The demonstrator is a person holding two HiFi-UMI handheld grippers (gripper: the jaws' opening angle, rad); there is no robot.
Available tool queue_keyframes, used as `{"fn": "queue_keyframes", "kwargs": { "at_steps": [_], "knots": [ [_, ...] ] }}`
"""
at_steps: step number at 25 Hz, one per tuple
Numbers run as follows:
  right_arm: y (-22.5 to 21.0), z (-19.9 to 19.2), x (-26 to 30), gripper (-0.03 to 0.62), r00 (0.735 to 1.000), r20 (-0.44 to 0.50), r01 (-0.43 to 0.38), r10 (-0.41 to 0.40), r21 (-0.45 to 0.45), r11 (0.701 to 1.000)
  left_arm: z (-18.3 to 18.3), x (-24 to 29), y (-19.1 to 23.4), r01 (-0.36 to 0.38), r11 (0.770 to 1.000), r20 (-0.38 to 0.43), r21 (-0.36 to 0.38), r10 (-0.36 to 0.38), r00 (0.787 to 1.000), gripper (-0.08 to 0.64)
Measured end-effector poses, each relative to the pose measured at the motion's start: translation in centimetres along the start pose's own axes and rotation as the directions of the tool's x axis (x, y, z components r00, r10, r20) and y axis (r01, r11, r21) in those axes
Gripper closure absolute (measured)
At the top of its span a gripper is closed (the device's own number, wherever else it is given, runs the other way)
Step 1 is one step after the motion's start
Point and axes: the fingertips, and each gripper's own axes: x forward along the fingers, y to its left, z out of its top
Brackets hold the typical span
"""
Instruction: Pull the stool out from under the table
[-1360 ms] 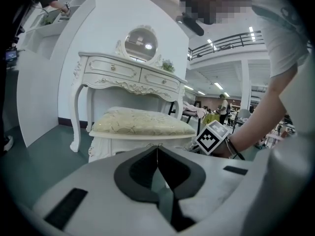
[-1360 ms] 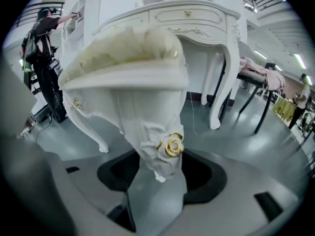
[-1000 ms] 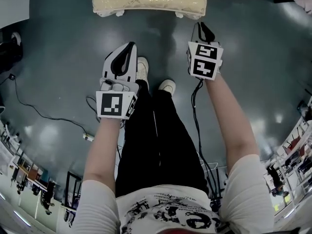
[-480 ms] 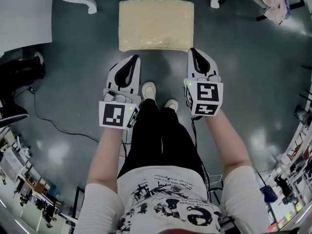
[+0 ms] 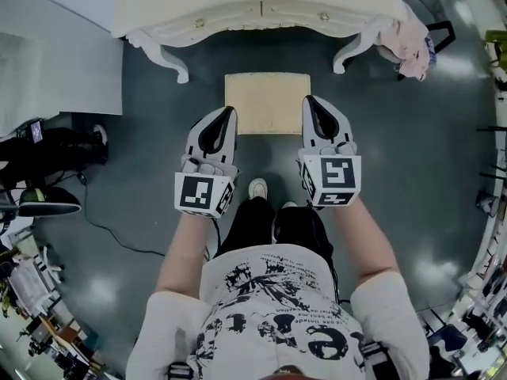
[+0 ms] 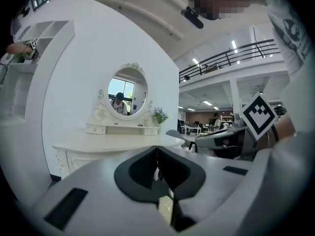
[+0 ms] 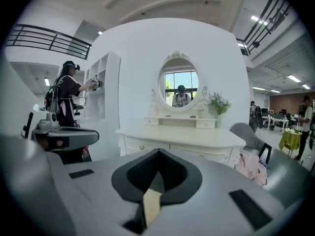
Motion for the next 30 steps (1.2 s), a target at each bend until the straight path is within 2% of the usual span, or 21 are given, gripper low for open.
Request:
{"fn": "queue_keyframes", "kwargs": {
  "at_steps": [3, 7, 13, 17, 21, 26, 30],
  "knots": [
    [0.1, 4.7, -1.4, 0.575, 0.998, 0.058, 0.010, -0.011, 0.025, 1.000, 4.2, -0.9, 0.7, -0.009, 1.000, 0.038, 0.017, 0.009, 0.999, 0.540],
    [0.9, 9.9, -3.7, 0.575, 0.991, 0.130, 0.003, -0.007, 0.033, 0.999, 10.3, -2.1, 1.0, -0.033, 0.998, 0.131, 0.057, 0.026, 0.991, 0.540],
    [2.3, 15.4, -6.8, 0.575, 0.975, 0.224, -0.005, -0.008, 0.055, 0.999, 17.2, -3.8, 0.4, -0.009, 0.998, 0.208, 0.066, -0.005, 0.978, 0.540],
    [3.6, 17.0, -8.7, 0.576, 0.970, 0.241, -0.024, 0.013, 0.040, 0.999, 19.1, -5.8, 0.1, 0.000, 0.997, 0.189, 0.075, -0.014, 0.982, 0.540],
    [4.6, 17.2, -10.0, 0.575, 0.971, 0.238, -0.045, 0.038, 0.023, 0.999, 20.6, -7.2, -0.2, 0.010, 0.996, 0.202, 0.093, -0.029, 0.979, 0.540],
    [6.1, 16.6, -11.0, 0.575, 0.970, 0.231, -0.075, 0.070, 0.015, 0.997, 20.8, -8.6, 0.1, 0.001, 0.996, 0.197, 0.088, -0.018, 0.980, 0.540],
    [6.1, 17.4, -10.7, 0.575, 0.965, 0.257, -0.071, 0.060, 0.036, 0.997, 21.1, -8.3, 0.4, -0.002, 0.995, 0.181, 0.101, -0.017, 0.983, 0.540]
  ]
}}
